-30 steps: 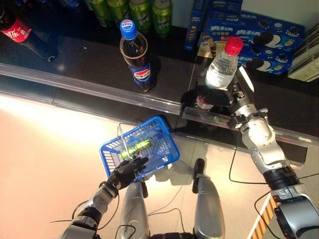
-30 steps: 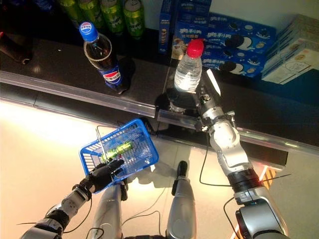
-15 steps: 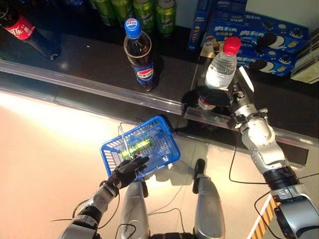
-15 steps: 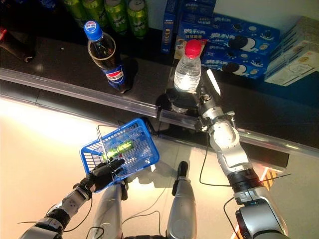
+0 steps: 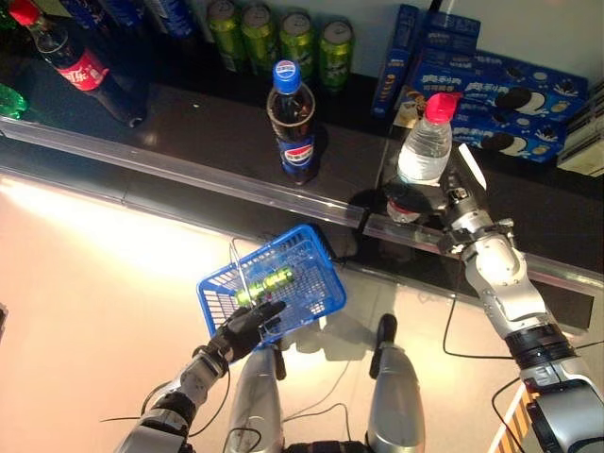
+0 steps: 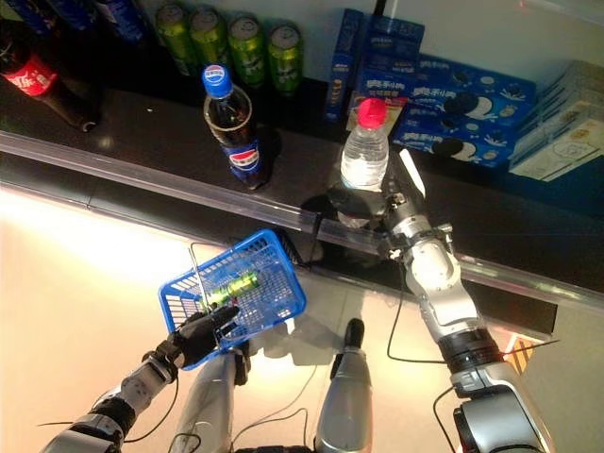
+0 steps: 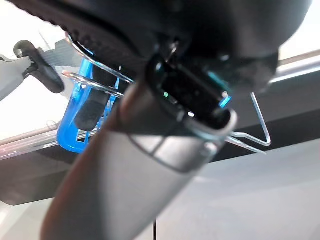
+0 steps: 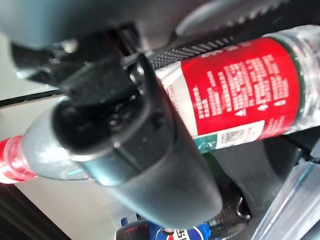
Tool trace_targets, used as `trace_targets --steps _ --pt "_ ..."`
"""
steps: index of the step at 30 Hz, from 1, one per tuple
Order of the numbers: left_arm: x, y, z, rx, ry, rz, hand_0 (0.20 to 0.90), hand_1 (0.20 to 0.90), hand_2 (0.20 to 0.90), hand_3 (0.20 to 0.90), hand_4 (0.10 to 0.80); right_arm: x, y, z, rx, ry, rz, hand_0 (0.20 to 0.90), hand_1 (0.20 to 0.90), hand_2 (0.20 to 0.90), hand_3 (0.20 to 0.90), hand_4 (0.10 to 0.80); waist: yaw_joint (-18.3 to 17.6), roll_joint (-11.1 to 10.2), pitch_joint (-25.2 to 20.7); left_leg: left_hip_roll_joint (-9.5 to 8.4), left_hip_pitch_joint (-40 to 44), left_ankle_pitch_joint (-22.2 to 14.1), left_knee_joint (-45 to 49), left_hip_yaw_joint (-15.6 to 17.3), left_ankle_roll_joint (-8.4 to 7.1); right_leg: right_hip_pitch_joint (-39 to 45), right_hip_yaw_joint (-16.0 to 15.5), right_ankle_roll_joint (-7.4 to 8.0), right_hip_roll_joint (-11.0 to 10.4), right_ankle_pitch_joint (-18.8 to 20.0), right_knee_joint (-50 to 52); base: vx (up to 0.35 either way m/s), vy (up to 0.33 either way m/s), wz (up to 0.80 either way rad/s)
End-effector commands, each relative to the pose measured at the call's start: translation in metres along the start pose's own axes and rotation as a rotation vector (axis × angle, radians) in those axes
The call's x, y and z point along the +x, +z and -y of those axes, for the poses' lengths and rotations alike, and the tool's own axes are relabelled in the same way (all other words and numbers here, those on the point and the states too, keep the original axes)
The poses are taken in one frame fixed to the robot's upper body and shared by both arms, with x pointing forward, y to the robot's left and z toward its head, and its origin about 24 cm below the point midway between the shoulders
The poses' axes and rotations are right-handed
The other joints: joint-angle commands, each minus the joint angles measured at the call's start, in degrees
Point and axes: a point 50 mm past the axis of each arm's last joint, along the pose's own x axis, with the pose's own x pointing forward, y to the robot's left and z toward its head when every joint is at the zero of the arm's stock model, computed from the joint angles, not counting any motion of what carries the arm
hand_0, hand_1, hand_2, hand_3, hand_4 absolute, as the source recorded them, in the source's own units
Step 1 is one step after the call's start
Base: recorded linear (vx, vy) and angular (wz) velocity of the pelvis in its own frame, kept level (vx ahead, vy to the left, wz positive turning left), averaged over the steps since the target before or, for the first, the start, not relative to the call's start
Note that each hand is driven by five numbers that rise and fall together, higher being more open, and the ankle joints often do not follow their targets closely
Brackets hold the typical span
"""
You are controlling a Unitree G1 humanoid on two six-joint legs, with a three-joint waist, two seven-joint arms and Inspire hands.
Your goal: Pick up the drink and place into the basket.
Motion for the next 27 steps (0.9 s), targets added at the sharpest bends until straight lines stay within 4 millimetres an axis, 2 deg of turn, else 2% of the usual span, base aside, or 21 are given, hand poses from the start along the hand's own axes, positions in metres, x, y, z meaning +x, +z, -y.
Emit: trace_targets --steps 1,4,6,8,11,12,14,18,20,24,27 --pt "-0.022 -0.024 -0.012 -0.006 -0.097 -0.035 0.3 0.3 0.3 0.2 0.1 0.005 0.056 0.013 0.027 -0.066 0.316 0.3 0.3 0.3 0.2 0.1 0.8 -3.6 -8.48 -0.02 2.08 -6.96 5.56 1.46 1.12 1.68 2.93 0.63 -7.26 12.59 -8.15 0.212 0.246 -0.1" --pt "-0.028 -0.03 -0.017 -0.008 -0.076 -0.051 0.3 0.3 0.3 0.2 0.1 -0.006 0.045 0.006 0.049 -0.062 0.284 0.3 0.3 0.3 0.2 0.1 0.8 -3.52 -10.31 -1.74 5.64 -6.74 2.34 2.45 1.49 4.83 1.96 1.15 -8.23 15.05 -12.99 0.183 0.225 -0.25" --pt "-0.031 -0.034 -0.02 -0.014 -0.058 -0.051 0.3 0.3 0.3 0.2 0.1 -0.011 0.038 -0.002 0.062 -0.053 0.268 0.3 0.3 0.3 0.2 0.1 0.89 -2.92 -11.27 -2.44 8.45 -5.7 -1.32 3.86 1.73 5.33 1.34 1.07 -7.96 15.81 -12.17 0.108 0.233 -0.39" --pt "-0.037 -0.036 -0.025 -0.025 -0.034 -0.049 0.3 0.3 0.3 0.2 0.1 -0.014 0.033 -0.008 0.075 -0.042 0.25 0.3 0.3 0.3 0.2 0.1 1.03 -2.28 -12.39 -2.96 10.54 -3.67 -5.42 4.92 2.64 5.63 1.16 0.48 -6.34 13.76 -8.76 0.071 0.215 -0.43" --pt "-0.05 -0.045 -0.037 -0.051 0.011 -0.056 0.3 0.3 0.3 0.2 0.1 -0.021 0.026 -0.012 0.093 -0.017 0.216 0.3 0.3 0.3 0.2 0.1 1.86 -1.59 -15.35 -4.63 14.12 0.18 -14.1 5.99 3.41 8.69 -1.45 -0.05 -3.31 11.16 -6.29 0.095 0.156 -0.31" --pt "-0.054 -0.049 -0.041 -0.059 0.034 -0.067 0.3 0.3 0.3 0.2 0.1 -0.024 0.023 -0.012 0.097 -0.009 0.2 0.3 0.3 0.3 0.2 0.1 2.33 -1.44 -17.11 -5.52 15.55 1.89 -18.03 6.2 3.92 10.36 -2.58 -0.22 -1.43 9.81 -5.49 0.086 0.055 -0.16" --pt "-0.059 -0.053 -0.044 -0.066 0.057 -0.075 0.3 0.3 0.3 0.2 0.1 -0.027 0.019 -0.013 0.106 -0.005 0.189 0.3 0.3 0.3 0.2 0.1 3.03 -1.31 -18.74 -6.37 17.27 3.63 -22.22 6.18 4.31 12.47 -3.91 -0.19 0.15 8.99 -5.24 0.053 -0.019 -0.23" --pt "-0.062 -0.054 -0.047 -0.072 0.076 -0.074 0.3 0.3 0.3 0.2 0.1 -0.027 0.018 -0.014 0.116 0.011 0.189 0.3 0.3 0.3 0.2 0.1 3.94 -1.21 -20.13 -6.36 19.02 5.56 -26.41 5.9 4.37 14.76 -5.24 -0.1 1.56 8.05 -5.76 -0.039 -0.107 -0.16" --pt "-0.063 -0.051 -0.047 -0.073 0.079 -0.064 0.3 0.3 0.3 0.2 0.1 -0.027 0.018 -0.016 0.122 0.031 0.19 0.3 0.3 0.3 0.2 0.1 4.6 -1.63 -21.27 -6.28 19.36 6.42 -27.81 5.76 4.32 17.32 -6.44 -0.36 3.22 6.29 -9.92 -0.15 -0.284 -0.16" --pt "-0.061 -0.051 -0.045 -0.07 0.067 -0.064 0.3 0.3 0.3 0.2 0.1 -0.028 0.018 -0.019 0.122 0.052 0.18 0.3 0.3 0.3 0.2 0.1 5.16 -1.98 -22.3 -4.81 19.94 7.9 -29.44 5.46 3.52 18.71 -7.62 -0.88 5.7 3.03 -12.75 -0.136 -0.212 -0.15" --pt "-0.06 -0.055 -0.042 -0.067 0.052 -0.069 0.3 0.3 0.3 0.2 0.1 -0.03 0.015 -0.019 0.119 0.062 0.168 0.3 0.3 0.3 0.2 0.1 5.45 -2.16 -22.8 -4.12 20.53 8.83 -30.4 5.78 2.81 20.03 -8.59 -1.11 6.76 1.71 -14.54 -0.105 -0.112 -0.16"
